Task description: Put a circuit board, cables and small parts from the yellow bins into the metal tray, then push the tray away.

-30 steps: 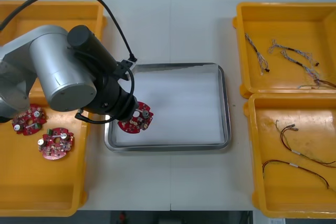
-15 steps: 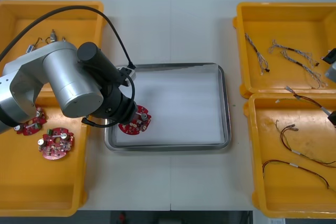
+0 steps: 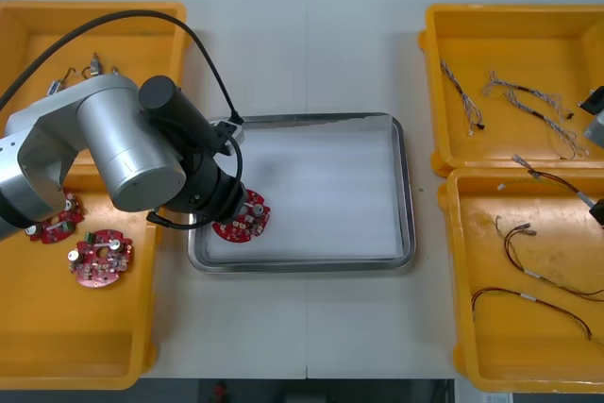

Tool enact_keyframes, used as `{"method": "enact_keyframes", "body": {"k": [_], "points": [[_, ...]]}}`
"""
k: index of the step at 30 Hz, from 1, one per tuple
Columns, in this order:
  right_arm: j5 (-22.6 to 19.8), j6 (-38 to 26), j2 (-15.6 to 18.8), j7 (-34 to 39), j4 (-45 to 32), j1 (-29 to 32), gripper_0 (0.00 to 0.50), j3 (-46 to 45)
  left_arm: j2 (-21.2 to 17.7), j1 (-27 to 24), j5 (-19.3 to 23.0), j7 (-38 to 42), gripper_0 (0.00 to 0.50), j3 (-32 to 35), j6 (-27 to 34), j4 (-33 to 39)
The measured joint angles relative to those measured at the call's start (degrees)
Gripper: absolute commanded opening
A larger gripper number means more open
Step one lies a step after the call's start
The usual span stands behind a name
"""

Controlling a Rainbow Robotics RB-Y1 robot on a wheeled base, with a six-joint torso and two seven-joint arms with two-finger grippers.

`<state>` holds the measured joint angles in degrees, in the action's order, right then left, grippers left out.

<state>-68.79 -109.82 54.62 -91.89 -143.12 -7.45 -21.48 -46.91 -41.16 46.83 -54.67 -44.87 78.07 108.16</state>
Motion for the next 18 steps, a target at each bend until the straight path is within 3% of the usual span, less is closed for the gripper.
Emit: {"method": "enact_keyframes", "body": {"k": [3,8,18], "points": [[0.00,0.00,0.00,0.00,0.00,-0.36,0.000,0.10,0.00,-0.16,0.11,0.00,0.500,0.20,1.34,0.30],[-0.29,0.00,0.16,0.00,0.00,-2.50,0.000,1.59,0.00,-0.23,0.80,0.01,0.500,3.60,9.25,4.22],[-2.01,-0.01,1.30,0.00,0.02,-12.98,0.000,12.06,-0.02,-0.24,5.60,0.03,0.500,17.27,23.18,9.81]]}}
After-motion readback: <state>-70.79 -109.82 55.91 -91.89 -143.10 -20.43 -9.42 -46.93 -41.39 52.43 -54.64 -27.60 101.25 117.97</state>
